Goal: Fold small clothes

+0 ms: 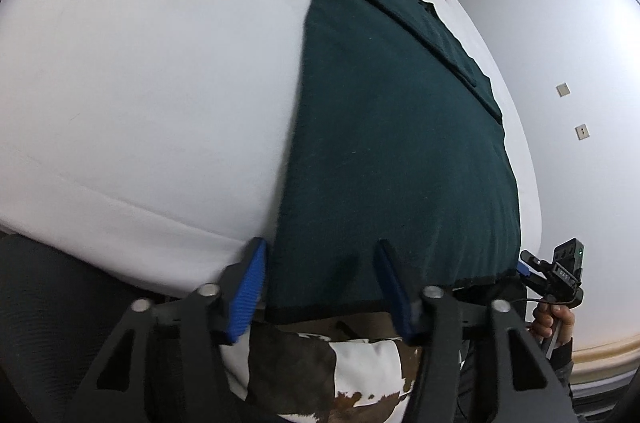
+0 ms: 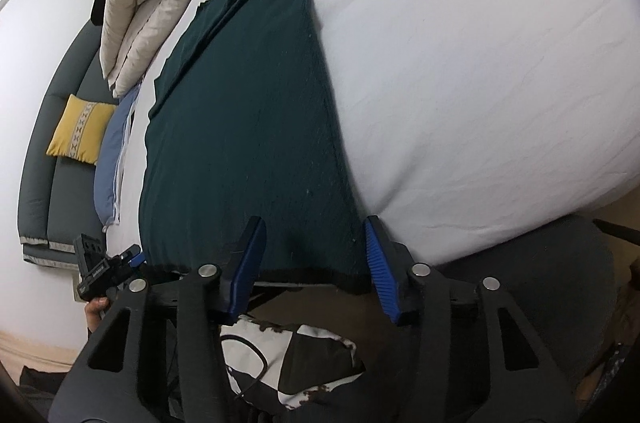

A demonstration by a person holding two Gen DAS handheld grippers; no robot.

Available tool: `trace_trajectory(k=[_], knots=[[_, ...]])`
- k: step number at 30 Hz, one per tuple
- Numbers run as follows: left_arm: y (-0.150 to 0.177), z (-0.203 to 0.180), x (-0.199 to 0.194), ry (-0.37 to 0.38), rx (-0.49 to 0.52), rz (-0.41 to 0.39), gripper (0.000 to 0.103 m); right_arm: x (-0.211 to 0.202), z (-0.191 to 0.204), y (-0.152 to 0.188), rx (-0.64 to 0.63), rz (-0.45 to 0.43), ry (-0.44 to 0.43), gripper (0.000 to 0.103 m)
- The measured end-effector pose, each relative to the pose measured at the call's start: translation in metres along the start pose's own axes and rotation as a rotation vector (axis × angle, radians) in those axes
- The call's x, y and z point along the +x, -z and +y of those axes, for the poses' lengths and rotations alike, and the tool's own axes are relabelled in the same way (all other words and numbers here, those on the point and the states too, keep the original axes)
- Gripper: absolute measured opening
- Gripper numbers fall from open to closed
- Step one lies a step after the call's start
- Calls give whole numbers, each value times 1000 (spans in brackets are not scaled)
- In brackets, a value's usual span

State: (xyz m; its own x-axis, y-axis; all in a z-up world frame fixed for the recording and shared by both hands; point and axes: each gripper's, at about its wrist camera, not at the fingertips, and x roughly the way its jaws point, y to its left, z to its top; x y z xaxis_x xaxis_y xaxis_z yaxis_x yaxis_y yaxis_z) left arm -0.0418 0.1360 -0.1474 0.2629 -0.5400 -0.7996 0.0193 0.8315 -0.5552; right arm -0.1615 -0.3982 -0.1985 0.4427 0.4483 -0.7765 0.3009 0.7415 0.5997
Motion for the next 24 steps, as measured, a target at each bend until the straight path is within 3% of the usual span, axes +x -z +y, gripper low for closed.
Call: trace_trajectory(k=[2,5,8,11,13,17,24], knots=[[0,6,-2,-9,-14,4,30,1,0,1,6,4,-8,47],[1,11,-2,-23,-23,11,12,3,0,1,8,14,-7,41],[4,10,-3,-29,-9,10,9,6,0,0,1,32,4,30],[4,2,-3,-48,14,8,8,6,0,3,-21,42,27,8],[5,-2,-6,-44,24,6,7,6,4,4,-36,37,38,8],[2,-9,-20,51,-12,-19,7,-2,13,4,-67,28,19,7],[-22,-28,-60,213,-50,-146,7,-36,42,-17,-74,-54,-146,7]])
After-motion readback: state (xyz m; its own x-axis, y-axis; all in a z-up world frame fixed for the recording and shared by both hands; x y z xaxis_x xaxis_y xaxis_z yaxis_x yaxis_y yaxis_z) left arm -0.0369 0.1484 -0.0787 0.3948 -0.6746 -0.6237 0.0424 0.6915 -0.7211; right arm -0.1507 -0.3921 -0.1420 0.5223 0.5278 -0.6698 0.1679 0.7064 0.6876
